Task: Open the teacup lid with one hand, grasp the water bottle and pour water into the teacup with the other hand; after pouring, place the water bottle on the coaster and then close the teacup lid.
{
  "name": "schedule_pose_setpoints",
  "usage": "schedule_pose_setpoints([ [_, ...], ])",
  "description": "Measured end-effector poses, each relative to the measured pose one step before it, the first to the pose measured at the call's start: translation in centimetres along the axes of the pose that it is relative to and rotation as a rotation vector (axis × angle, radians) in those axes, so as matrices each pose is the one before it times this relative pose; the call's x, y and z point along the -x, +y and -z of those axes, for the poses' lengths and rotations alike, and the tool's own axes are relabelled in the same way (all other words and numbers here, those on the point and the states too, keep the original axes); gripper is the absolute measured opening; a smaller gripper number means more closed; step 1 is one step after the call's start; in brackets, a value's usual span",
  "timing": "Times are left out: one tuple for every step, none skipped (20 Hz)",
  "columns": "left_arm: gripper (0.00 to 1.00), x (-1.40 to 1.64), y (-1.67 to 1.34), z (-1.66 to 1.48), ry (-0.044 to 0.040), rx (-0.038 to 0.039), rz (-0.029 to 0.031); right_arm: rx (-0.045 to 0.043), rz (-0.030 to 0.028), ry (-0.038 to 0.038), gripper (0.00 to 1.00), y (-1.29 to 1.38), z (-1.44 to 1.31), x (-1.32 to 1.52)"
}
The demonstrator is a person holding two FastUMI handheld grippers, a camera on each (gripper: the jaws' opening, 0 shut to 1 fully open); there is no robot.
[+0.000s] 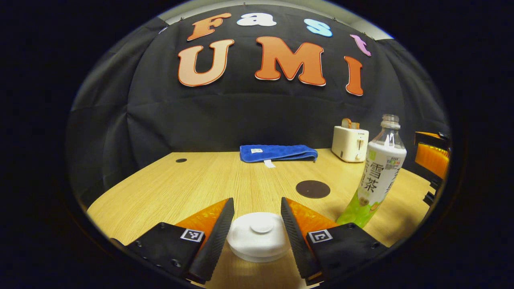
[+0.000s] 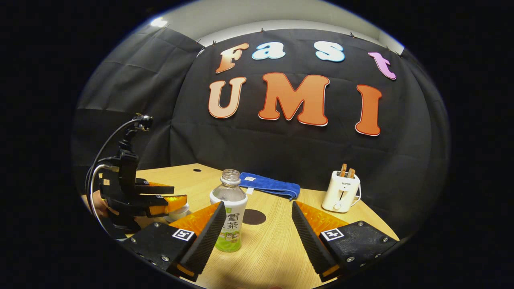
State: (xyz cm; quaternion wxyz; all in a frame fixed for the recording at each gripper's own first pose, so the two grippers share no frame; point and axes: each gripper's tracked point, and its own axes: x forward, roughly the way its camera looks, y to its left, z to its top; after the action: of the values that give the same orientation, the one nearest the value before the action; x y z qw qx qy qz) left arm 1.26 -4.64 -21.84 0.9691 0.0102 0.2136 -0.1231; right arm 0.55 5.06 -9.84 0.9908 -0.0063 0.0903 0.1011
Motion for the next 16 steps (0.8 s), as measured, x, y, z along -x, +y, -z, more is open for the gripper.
schedule_pose_setpoints([
  [0.81, -0.011, 0.016, -0.046, 0.00352, -0.00456, 0.00176, -0.00193, -0.0005, 0.00299, 0.99, -0.037, 0.094, -0.103],
  [0.77, -0.291, -0.242, 0.444, 0.00546, 0.0004, 0.00491, -0.00145, 0.00056, 0.00222, 0.99, -0.034, 0.164, -0.081],
  [0.68, -0.058, 0.006, 0.463, 0.02258, -0.01178, -0.00718, 0.00037, 0.00069, 0.0044, 0.99, -0.016, 0.158, -0.028],
  [0.68, -0.127, 0.115, 0.173, 0.00002, -0.01273, -0.00655, 0.00216, 0.00079, 0.00395, 0.99, -0.013, 0.257, -0.003],
  [0.66, 0.31, -0.055, -0.178, -0.00775, -0.01487, -0.00223, 0.00149, 0.00027, 0.00266, 0.99, -0.085, 0.153, -0.067],
  [0.66, -0.164, 0.004, -0.279, -0.00702, -0.00999, -0.00261, 0.00106, -0.00099, 0.00382, 0.99, 0.032, 0.094, 0.045],
  [0.53, -0.166, -0.067, -0.074, -0.00017, -0.00057, 0.00098, 0.00094, -0.00115, 0.00281, 0.99, -0.012, 0.06, 0.029],
  [0.47, 0.038, -0.284, 0.222, 0.00933, -0.00348, 0.00464, 0.00126, -0.00171, 0.00224, 0.99, 0.013, 0.112, 0.001],
  [0.41, 0.119, 0.08, -0.1, -0.00882, 0.00026, -0.00346, 0.00203, -0.00183, 0.00106, 0.99, 0.009, 0.062, 0.013],
  [0.45, -0.295, 0.261, -0.222, -0.00213, 0.01147, -0.00756, 0.00197, -0.00522, 0.00095, 0.99, 0.094, -0.058, 0.03],
  [0.35, 0.102, -0.096, -0.019, 0.00805, 0.00456, 0.00356, 0.00121, -0.00585, 0.00281, 0.99, 0.11, 0.093, -0.093],
  [0.34, 0.047, 0.215, -0.026, -0.0087, 0.0018, -0.0063, 0.00121, -0.00794, 0.00401, 0.99, 0.42, 0.186, -0.008],
  [0.34, 0.082, 0.048, -0.34, -0.00858, 0.00315, -0.0001, 0.00072, -0.00837, 0.00352, 0.99, 0.328, 0.159, -0.127],
  [0.35, 0.19, -0.03, -0.497, -0.01724, 0.00303, -0.00027, 0.00059, -0.00806, 0.0059, 0.99, 0.23, 0.171, -0.222],
  [0.34, 0.186, 0.169, -0.688, -0.02079, -0.00042, -0.00507, 0.00006, -0.00848, 0.00716, 0.99, 0.348, 0.206, -0.273],
  [0.33, 0.11, 0.08, -0.476, -0.01853, -0.00164, -0.00526, -0.00291, -0.00846, 0.00757, 0.99, 0.324, 0.302, -0.231],
])
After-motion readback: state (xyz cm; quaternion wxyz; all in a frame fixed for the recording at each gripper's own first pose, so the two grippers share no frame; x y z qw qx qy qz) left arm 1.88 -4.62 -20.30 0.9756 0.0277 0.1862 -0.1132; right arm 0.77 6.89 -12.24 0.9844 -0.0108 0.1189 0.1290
